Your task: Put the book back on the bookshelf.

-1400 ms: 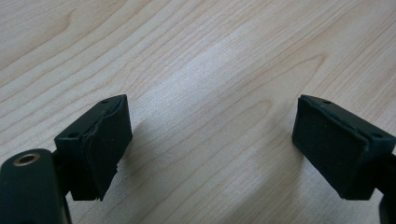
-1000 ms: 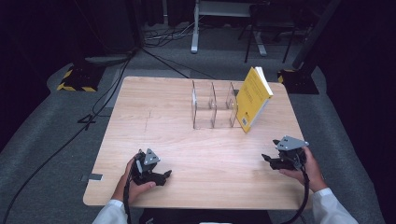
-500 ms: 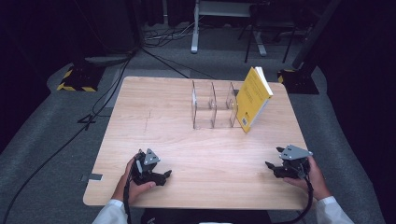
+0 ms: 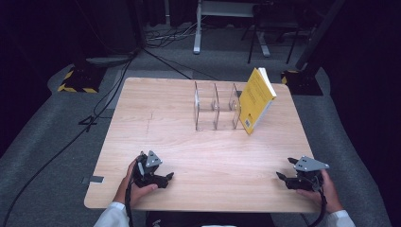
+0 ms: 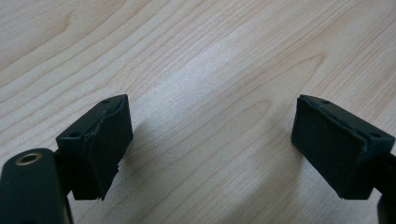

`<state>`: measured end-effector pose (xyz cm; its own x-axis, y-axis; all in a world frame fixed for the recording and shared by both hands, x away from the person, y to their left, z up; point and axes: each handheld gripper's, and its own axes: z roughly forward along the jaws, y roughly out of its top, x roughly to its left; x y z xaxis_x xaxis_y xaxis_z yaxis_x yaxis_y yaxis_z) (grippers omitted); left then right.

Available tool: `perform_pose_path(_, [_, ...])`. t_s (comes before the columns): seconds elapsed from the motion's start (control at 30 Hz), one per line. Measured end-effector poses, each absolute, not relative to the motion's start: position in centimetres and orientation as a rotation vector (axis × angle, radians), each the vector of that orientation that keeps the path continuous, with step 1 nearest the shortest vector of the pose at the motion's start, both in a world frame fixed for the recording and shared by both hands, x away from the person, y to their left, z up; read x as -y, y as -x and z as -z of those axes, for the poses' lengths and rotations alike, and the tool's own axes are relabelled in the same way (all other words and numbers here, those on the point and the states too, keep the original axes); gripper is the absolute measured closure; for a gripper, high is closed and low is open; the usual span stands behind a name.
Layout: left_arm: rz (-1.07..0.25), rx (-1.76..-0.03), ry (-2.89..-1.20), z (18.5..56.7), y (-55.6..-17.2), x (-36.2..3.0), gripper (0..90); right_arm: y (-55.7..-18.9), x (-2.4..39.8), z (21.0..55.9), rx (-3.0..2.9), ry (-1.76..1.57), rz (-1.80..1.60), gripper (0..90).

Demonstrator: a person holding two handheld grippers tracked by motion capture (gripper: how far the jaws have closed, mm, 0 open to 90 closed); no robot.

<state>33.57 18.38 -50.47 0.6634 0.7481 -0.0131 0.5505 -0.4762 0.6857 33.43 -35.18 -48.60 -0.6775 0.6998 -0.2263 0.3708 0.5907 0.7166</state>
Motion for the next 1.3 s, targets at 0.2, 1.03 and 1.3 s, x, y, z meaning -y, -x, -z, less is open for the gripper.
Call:
perform_pose_path(0.2, [-0.38,-0.999,-2.205,50.5,-33.6,-18.4,13.2,-32.8,36.9,49.2,-2.308,-0.93,-0.907,26.2])
perform_pose_path(1.03, [-0.378,-1.001,-2.203,50.5,-33.6,-18.4,13.2,-31.6,40.9,50.4,-2.258,-1.216,-1.005,21.8])
perform_pose_path(1.3, [-0.379,-1.001,-2.202,50.5,-33.5,-18.4,13.2,-31.7,40.8,50.4,-2.249,-1.225,-1.0,21.5])
